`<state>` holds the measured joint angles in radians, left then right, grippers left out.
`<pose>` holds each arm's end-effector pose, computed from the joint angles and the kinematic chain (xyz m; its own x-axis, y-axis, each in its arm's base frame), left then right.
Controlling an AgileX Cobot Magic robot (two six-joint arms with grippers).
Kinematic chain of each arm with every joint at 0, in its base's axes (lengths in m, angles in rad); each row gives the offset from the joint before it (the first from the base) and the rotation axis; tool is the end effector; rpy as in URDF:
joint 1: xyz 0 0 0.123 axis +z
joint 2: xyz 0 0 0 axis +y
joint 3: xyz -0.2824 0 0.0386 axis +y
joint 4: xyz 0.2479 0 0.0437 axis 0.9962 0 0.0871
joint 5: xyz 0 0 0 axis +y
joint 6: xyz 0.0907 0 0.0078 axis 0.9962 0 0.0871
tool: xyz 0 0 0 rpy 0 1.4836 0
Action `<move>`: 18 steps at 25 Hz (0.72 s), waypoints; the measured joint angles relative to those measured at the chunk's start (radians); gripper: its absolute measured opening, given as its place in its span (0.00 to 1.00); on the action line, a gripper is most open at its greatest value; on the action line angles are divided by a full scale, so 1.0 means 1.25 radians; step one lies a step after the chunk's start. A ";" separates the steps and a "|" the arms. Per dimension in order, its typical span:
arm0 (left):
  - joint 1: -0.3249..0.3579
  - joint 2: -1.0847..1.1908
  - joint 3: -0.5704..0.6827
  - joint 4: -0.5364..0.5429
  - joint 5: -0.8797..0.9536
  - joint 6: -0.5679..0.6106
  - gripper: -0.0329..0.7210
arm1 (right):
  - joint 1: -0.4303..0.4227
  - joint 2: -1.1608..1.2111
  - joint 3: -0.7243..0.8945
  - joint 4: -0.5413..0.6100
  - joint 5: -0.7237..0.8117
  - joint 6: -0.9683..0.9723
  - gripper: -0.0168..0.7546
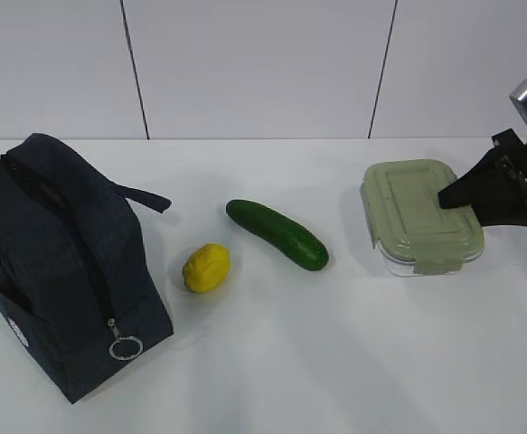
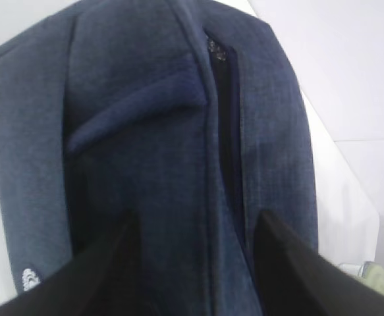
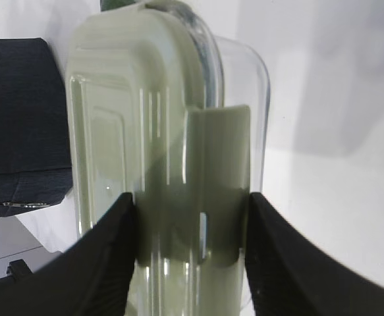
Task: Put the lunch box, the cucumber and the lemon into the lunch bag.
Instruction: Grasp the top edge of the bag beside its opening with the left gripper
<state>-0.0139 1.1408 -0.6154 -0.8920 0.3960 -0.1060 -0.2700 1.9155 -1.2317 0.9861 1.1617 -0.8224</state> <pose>0.2200 -0.0305 0.2536 -0.5676 -0.7727 -0.2843 -0.3837 0.5537 -0.7390 0.3612 -0.0276 0.1946 -0.9572 0.0794 -0.2783 -0.1509 0.6837 0.7140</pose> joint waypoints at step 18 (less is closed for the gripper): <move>-0.090 0.088 -0.017 -0.058 -0.051 0.033 0.58 | 0.000 0.000 0.000 -0.003 0.000 0.000 0.49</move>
<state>-0.1264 1.2505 -0.6369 -0.9646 0.3322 -0.0650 -0.2700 1.9155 -1.2317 0.9829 1.1617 -0.8224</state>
